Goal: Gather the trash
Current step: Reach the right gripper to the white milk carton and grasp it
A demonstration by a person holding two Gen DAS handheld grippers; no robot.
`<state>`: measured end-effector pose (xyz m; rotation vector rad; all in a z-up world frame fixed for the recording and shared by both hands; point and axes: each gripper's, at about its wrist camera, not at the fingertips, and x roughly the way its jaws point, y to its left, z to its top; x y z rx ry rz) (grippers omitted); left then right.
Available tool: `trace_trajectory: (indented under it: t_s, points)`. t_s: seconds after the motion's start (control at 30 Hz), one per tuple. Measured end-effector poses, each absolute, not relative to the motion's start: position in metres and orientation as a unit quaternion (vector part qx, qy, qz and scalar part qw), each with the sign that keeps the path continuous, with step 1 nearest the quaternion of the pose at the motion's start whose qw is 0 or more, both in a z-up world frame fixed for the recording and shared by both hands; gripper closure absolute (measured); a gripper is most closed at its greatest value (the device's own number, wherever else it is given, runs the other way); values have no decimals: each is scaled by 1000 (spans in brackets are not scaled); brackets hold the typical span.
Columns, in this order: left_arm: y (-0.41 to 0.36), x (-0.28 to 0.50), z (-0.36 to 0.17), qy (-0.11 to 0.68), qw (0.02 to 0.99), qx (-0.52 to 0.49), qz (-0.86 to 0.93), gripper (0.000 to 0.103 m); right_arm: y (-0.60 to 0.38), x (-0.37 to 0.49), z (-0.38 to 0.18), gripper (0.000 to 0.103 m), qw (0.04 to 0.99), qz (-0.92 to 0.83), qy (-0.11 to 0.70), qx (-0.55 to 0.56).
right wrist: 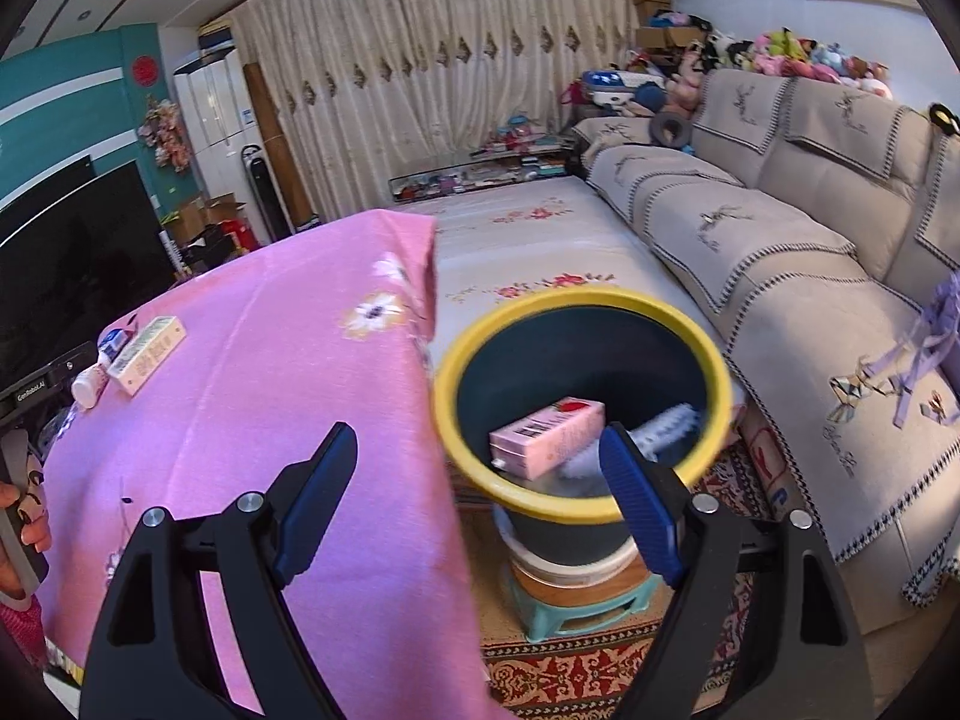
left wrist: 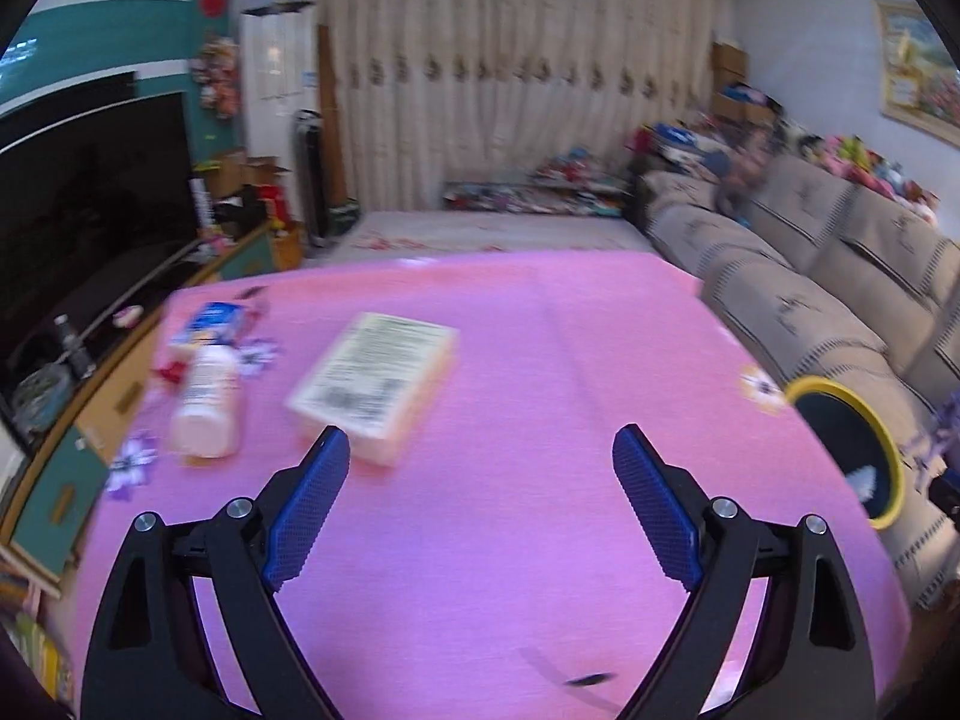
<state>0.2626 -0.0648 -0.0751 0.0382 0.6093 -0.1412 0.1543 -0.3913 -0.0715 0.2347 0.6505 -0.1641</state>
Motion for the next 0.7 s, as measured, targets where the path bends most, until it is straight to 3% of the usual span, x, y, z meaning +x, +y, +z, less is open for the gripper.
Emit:
trace_trajectory:
  t_s: [0.23, 0.7]
  points:
    - [34, 263, -85, 275, 961, 7, 24, 13, -347, 184, -54, 24, 944, -35, 314, 91]
    - [81, 258, -106, 270, 960, -23, 71, 13, -248, 267, -32, 24, 943, 35, 325, 59]
